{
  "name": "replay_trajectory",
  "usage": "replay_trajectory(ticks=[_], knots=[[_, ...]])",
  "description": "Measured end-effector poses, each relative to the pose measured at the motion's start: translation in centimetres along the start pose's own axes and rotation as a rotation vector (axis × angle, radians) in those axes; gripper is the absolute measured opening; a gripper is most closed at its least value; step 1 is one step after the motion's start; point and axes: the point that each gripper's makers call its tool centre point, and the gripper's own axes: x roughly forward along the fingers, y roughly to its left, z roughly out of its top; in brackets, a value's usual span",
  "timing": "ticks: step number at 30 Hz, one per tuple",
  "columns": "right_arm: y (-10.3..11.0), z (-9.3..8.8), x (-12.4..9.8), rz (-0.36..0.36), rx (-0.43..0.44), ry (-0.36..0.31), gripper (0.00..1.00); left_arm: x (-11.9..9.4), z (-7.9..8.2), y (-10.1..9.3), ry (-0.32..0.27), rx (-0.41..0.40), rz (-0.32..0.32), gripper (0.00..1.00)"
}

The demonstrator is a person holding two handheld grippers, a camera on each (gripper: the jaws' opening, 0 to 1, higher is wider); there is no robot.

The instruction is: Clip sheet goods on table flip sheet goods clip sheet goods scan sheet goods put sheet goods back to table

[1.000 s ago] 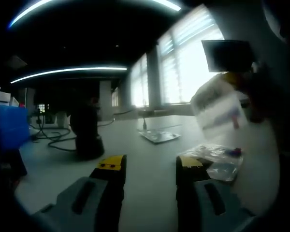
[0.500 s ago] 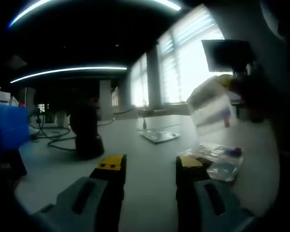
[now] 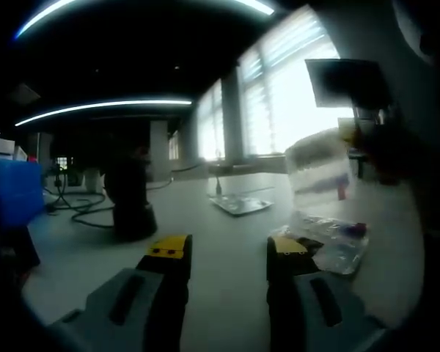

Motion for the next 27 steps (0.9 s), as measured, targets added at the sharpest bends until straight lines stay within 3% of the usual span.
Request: replay_trajectory(ticks=[3,13,19,27], knots=[[-1.2,-0.1,-0.6,-0.039,0.044,-0.018,0.00,0.0,0.0,0.0,0.000,0.000,0.001,0.33],[-4.8,-0.1,-2.7,-0.164,0.051,-0.061,0.00,0.0,0.0,0.1,0.000,0.000,0.003,0.33],[-7.2,0.0,-3.8,-0.253,0.102,-0.090,0.00,0.0,0.1,0.0,0.001,0.001,0.004,0.33],[-9.3,-0.1,-5.4,-0.357,0.083,-0.112,0.00,0.0,0.1,0.0,0.001,0.002,0.004,0.33]])
